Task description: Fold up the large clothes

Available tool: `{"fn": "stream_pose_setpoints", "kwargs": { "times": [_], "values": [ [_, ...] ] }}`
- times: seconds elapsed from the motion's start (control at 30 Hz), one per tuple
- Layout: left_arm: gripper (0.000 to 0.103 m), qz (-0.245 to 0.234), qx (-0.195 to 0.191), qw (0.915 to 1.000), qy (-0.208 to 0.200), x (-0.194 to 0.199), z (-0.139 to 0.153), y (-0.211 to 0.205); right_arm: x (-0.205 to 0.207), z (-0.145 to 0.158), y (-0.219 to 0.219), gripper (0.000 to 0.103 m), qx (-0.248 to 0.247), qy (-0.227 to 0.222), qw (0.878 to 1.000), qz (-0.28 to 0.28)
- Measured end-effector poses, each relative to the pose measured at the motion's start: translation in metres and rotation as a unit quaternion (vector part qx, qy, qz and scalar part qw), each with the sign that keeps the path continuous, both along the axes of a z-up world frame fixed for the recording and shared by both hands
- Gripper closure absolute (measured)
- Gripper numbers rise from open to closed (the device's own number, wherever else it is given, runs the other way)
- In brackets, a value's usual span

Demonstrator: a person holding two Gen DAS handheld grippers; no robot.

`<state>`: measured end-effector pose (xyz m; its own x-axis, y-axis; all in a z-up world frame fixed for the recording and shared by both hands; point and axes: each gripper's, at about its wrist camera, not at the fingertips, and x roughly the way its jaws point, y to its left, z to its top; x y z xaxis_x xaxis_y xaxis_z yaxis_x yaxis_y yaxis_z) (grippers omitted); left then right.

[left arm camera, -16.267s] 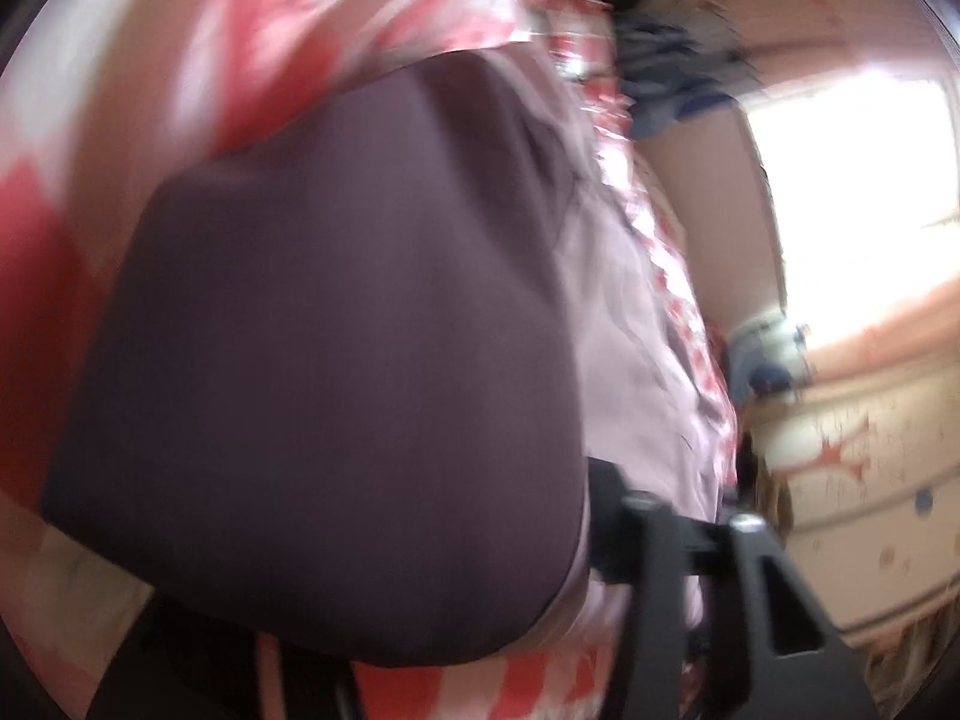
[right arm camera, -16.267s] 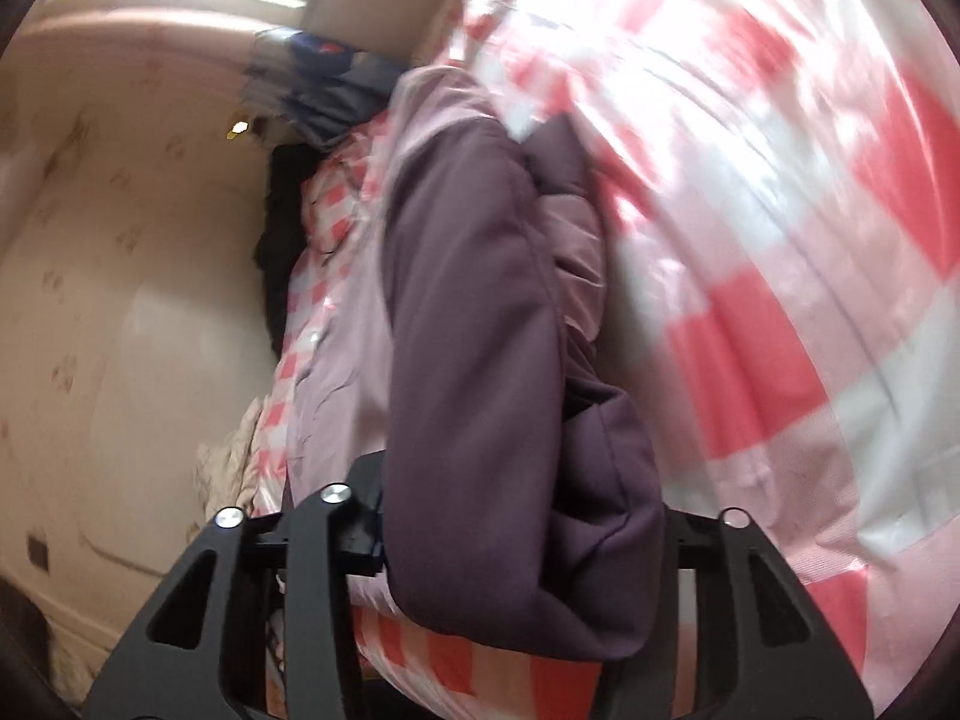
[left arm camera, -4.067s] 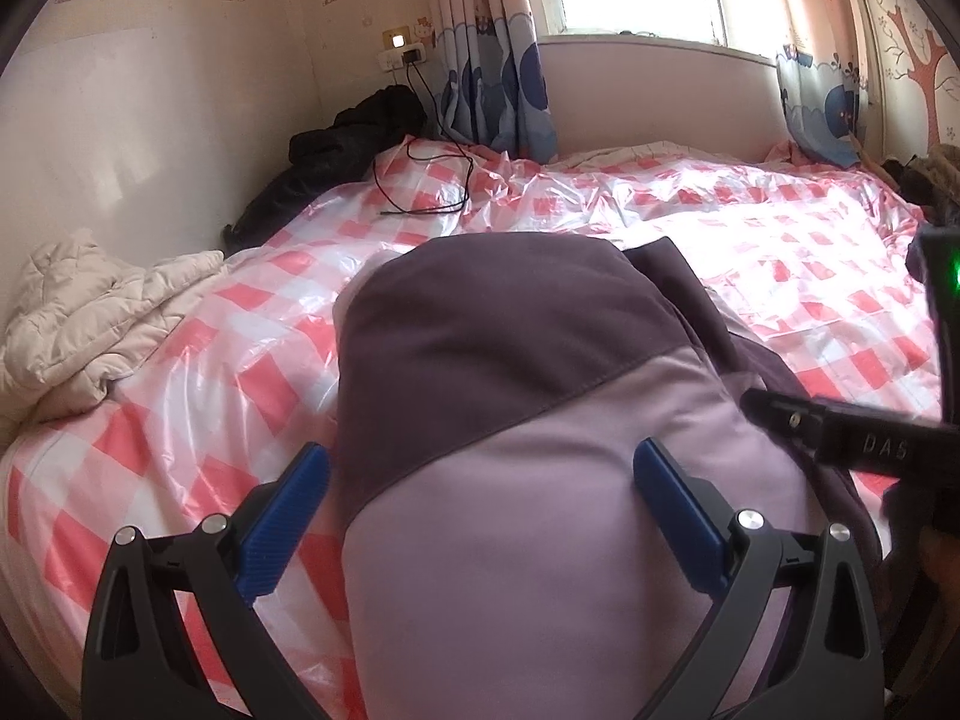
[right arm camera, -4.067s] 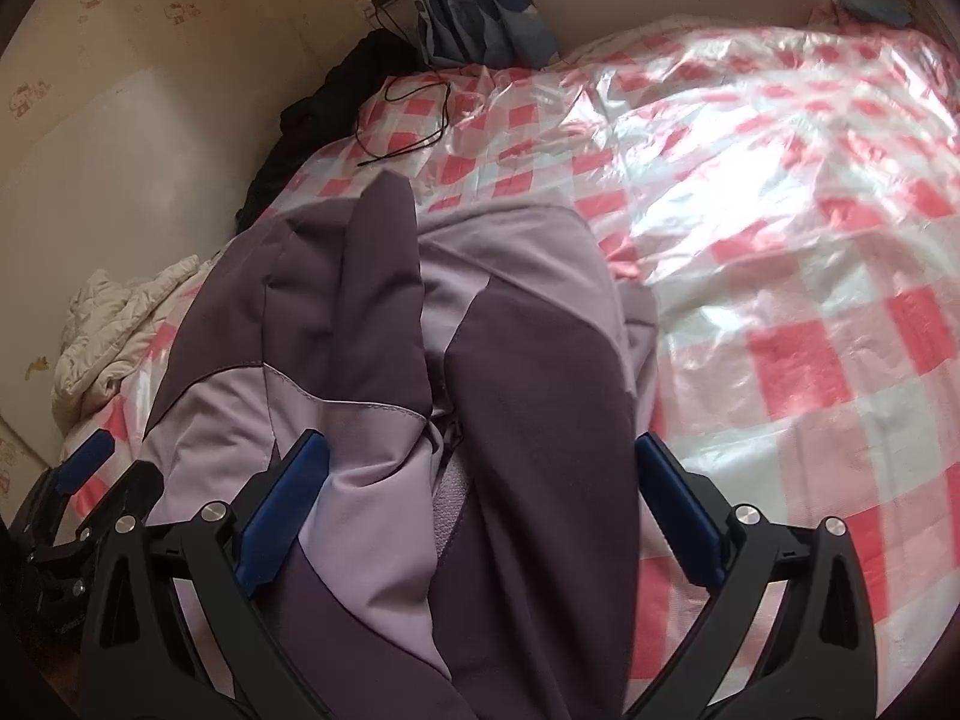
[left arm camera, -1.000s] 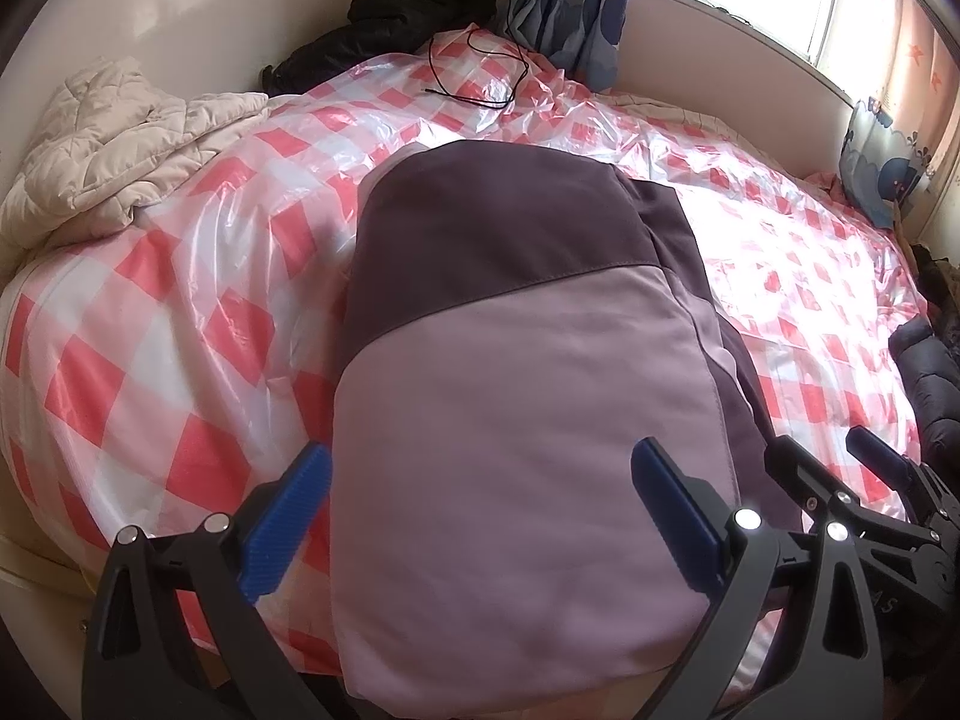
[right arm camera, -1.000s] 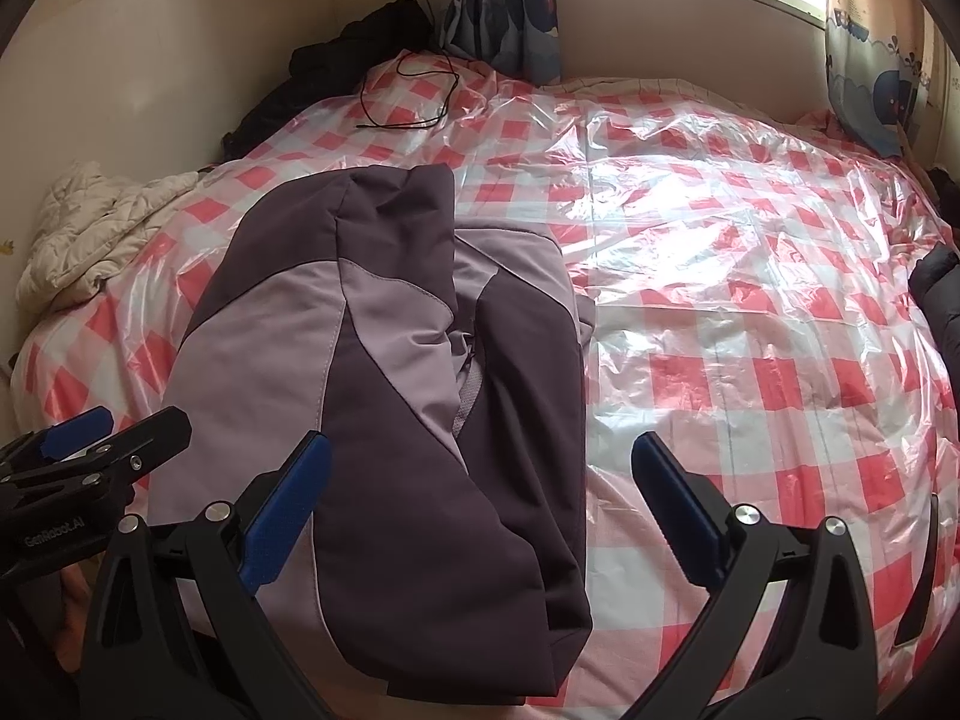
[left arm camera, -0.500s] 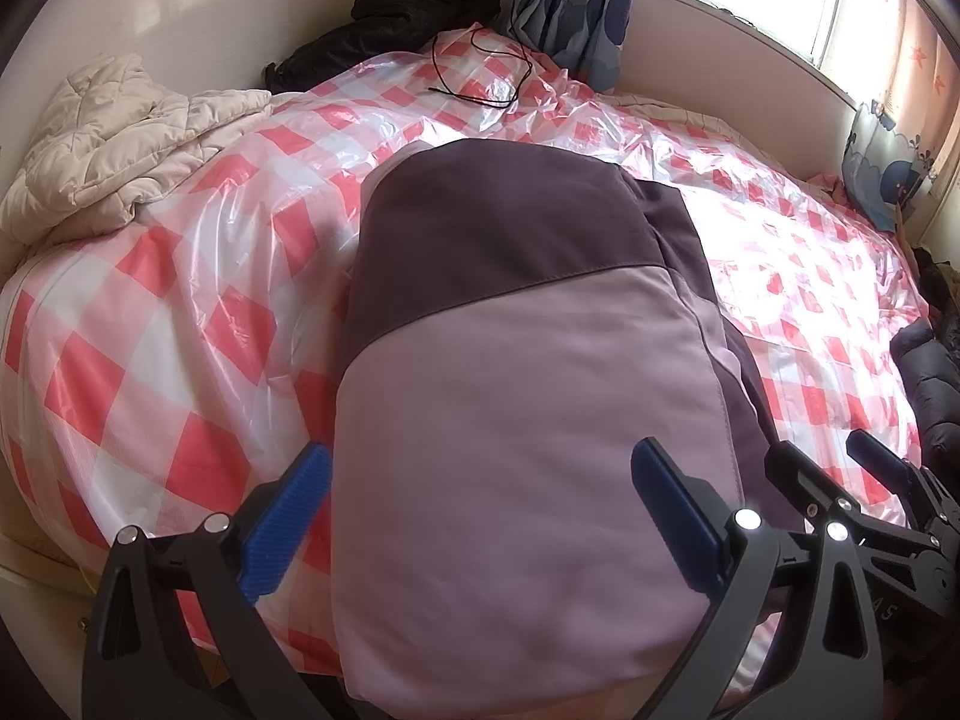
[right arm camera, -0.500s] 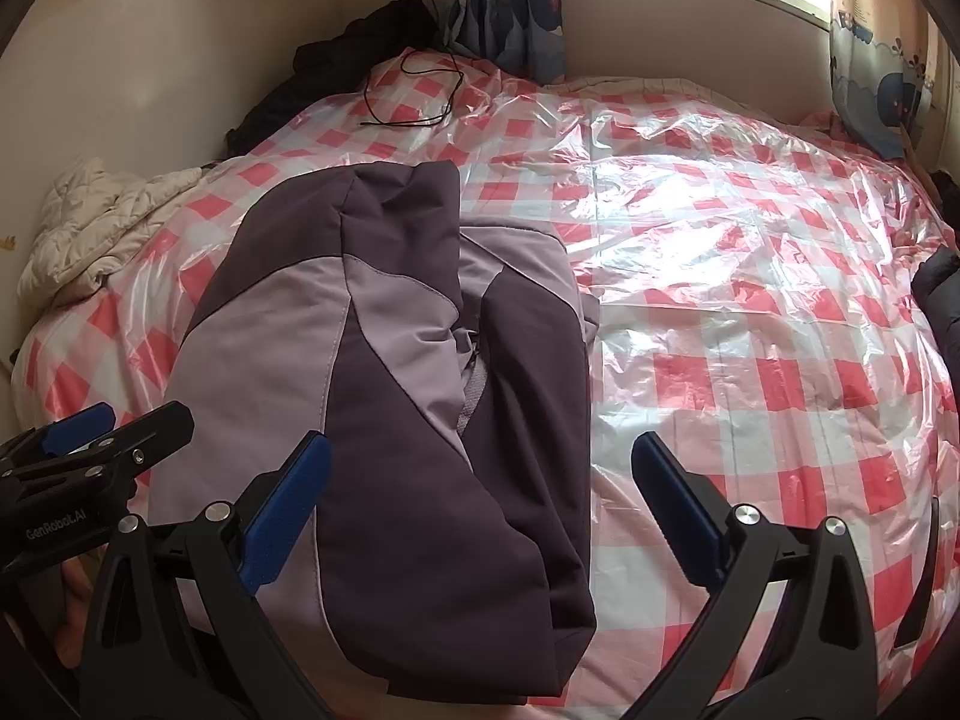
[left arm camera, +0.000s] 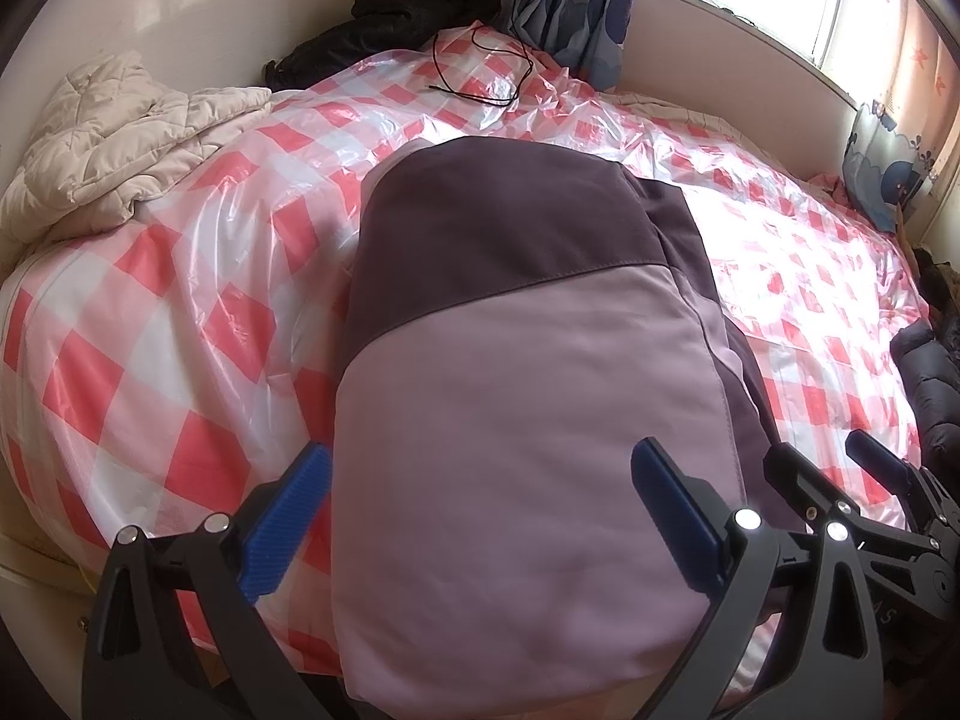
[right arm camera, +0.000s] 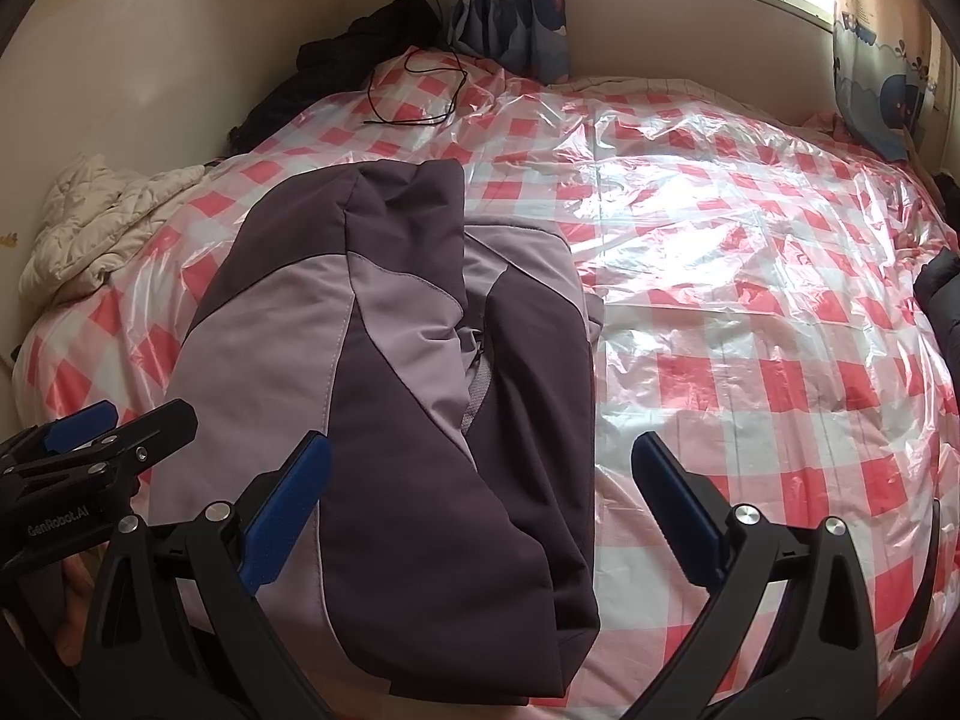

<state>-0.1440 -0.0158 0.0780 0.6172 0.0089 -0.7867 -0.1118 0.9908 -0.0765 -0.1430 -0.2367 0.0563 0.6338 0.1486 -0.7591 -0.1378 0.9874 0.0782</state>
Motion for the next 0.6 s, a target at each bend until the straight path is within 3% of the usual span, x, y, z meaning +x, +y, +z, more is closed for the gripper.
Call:
{"fn": "stream_pose_setpoints", "kwargs": {
  "times": [0.6],
  "values": [
    [0.007, 0.007, 0.002, 1.0, -0.005, 0.0001, -0.002, 0.0036, 0.0003, -0.0012, 0.0004, 0.006, 0.0, 0.001, 1.0, 0.002]
  ]
}}
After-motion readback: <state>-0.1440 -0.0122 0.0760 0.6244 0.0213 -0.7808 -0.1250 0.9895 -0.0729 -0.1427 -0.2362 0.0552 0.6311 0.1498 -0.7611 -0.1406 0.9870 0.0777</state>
